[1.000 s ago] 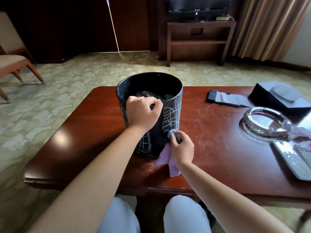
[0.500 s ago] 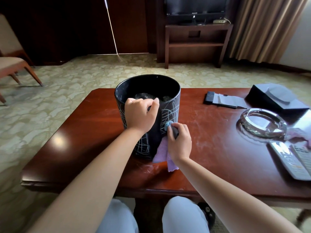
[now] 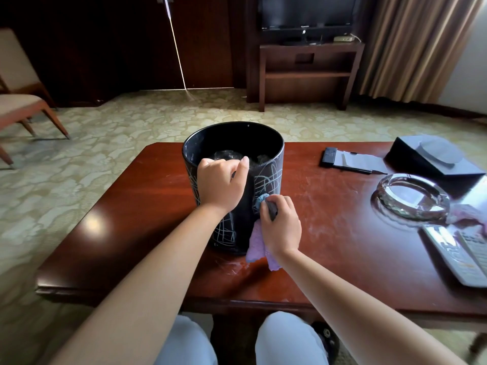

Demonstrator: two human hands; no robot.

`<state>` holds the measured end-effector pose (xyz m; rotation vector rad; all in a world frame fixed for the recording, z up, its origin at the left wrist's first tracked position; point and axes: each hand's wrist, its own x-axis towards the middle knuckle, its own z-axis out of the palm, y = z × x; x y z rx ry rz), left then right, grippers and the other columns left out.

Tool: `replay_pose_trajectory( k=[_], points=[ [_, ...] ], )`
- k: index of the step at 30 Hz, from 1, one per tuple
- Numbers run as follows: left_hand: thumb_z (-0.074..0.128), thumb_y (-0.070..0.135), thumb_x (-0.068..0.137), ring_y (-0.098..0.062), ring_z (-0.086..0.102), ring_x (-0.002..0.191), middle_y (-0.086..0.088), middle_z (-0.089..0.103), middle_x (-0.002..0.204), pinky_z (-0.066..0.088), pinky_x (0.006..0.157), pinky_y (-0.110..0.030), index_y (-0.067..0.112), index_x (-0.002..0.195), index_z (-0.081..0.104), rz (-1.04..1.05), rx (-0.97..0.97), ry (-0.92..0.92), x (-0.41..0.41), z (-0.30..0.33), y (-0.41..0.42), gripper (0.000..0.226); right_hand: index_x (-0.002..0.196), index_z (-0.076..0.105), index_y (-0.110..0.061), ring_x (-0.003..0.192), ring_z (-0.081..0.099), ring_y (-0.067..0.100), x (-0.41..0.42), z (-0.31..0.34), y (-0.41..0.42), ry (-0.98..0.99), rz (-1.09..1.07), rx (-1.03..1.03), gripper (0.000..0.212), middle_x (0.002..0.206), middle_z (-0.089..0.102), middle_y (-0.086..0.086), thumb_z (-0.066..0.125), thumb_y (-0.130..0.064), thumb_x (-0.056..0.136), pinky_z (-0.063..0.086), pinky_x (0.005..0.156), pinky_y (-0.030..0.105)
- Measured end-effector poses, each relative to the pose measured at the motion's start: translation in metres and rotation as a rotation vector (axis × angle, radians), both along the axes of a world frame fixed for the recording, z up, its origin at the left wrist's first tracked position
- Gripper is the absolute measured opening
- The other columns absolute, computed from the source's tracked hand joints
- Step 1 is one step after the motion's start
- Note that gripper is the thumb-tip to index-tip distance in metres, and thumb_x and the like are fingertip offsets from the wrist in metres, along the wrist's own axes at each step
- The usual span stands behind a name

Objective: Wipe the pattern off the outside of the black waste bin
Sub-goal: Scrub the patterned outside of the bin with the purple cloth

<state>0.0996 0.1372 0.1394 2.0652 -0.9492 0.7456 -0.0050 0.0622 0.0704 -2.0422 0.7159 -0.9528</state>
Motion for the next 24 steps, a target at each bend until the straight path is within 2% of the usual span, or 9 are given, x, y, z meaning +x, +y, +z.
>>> replay_pose_trajectory(
  k=[7,11,14,17,21,24],
  points=[
    [0.026,0.044,0.09,-0.024,0.055,0.052,-0.002,0.05,0.041,0.027,0.072,-0.029,0.009,0.053,0.061,0.001,0.002,0.017,-0.002,0.001,0.0,0.062,0.097,0.065,-0.014,0.071,0.052,0.011,0.003,0.008,0.004,-0.118,-0.002,-0.052,0.01,0.096,0.06,-0.003,0.06,-0.02,0.09,0.039,0.057,0.026],
    [0.026,0.044,0.09,-0.024,0.053,0.051,-0.003,0.047,0.04,0.026,0.071,-0.029,0.008,0.052,0.059,0.0,0.003,0.015,-0.003,0.002,0.001,0.062,0.096,0.063,-0.015,0.072,0.059,0.024,-0.004,-0.01,0.003,0.039,0.033,-0.076,0.01,0.097,0.059,-0.002,0.058,-0.021,0.09,0.041,0.056,0.03],
    [0.026,0.045,0.09,-0.024,0.055,0.052,-0.003,0.05,0.041,0.026,0.072,-0.029,0.008,0.052,0.06,0.002,0.003,0.008,-0.002,0.001,0.001,0.063,0.096,0.063,-0.015,0.074,0.059,0.02,-0.005,-0.009,0.004,0.012,0.04,-0.042,0.01,0.097,0.059,-0.004,0.058,-0.023,0.091,0.045,0.058,0.032],
    [0.026,0.044,0.09,-0.023,0.055,0.052,-0.002,0.049,0.041,0.027,0.073,-0.028,0.009,0.052,0.06,0.0,0.002,0.014,-0.003,0.001,0.001,0.062,0.096,0.063,-0.014,0.071,0.056,0.016,-0.001,-0.003,0.004,-0.038,0.024,-0.067,0.011,0.098,0.059,-0.004,0.058,-0.022,0.091,0.041,0.056,0.028],
    [0.028,0.043,0.09,-0.024,0.054,0.051,0.0,0.044,0.039,0.03,0.074,-0.031,0.014,0.047,0.049,-0.008,-0.001,0.014,-0.005,0.002,0.002,0.056,0.095,0.062,-0.016,0.074,0.06,0.023,-0.005,-0.02,0.004,0.085,0.039,-0.047,0.01,0.1,0.06,-0.004,0.057,-0.023,0.091,0.044,0.057,0.032],
    [0.028,0.044,0.09,-0.023,0.054,0.051,0.003,0.041,0.039,0.031,0.074,-0.032,0.017,0.046,0.043,-0.019,-0.007,0.022,-0.005,0.003,0.002,0.053,0.094,0.063,-0.018,0.076,0.06,0.021,-0.008,-0.028,0.006,0.118,0.02,-0.01,0.01,0.099,0.059,-0.006,0.057,-0.025,0.091,0.041,0.057,0.03]
  ],
)
